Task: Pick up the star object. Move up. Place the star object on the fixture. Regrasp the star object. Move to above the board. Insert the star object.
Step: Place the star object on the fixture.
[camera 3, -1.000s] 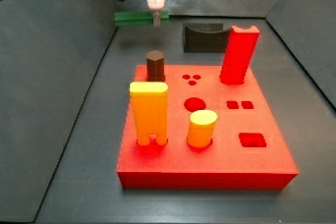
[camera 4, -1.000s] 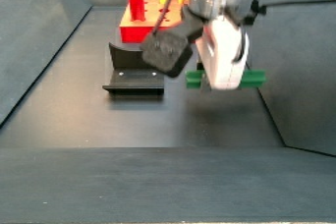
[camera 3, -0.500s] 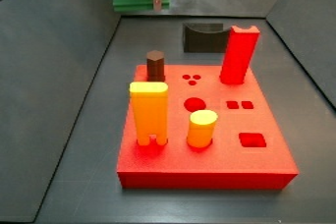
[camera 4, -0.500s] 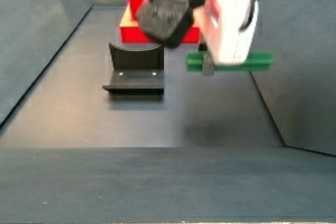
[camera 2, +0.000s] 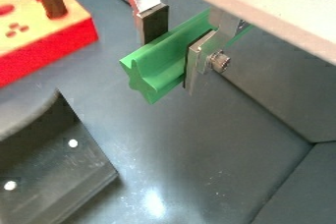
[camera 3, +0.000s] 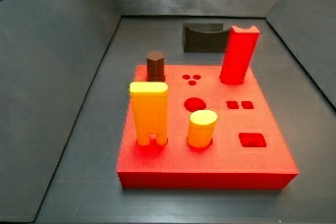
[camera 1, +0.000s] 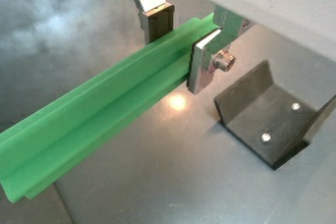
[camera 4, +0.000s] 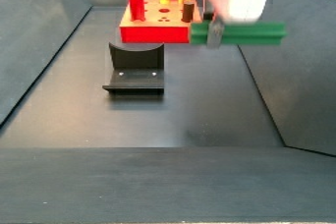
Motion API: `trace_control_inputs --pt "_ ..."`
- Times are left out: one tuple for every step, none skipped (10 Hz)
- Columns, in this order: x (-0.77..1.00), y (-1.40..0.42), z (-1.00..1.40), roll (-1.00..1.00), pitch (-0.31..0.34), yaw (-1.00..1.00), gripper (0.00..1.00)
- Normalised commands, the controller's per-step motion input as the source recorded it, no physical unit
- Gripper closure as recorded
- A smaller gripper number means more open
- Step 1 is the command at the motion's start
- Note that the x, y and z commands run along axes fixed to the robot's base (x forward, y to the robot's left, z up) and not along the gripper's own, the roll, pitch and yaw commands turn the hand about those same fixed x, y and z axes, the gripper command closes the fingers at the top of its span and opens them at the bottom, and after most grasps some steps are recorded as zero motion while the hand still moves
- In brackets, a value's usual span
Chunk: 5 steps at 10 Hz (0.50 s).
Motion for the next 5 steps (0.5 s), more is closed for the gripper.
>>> trace_control_inputs --pt "-0.01 -0.01 0.53 -0.03 0.047 0.01 1.0" --pt "0.0 0.0 0.3 -0.04 0.059 0.01 1.0" --pt "1.0 -0.31 -0.1 0.0 0.0 1.0 1.0" --pt "1.0 -0.3 -0.15 0.0 0.002 1.0 1.0" --pt "1.0 -0.26 -0.14 0.0 0.001 1.0 1.0"
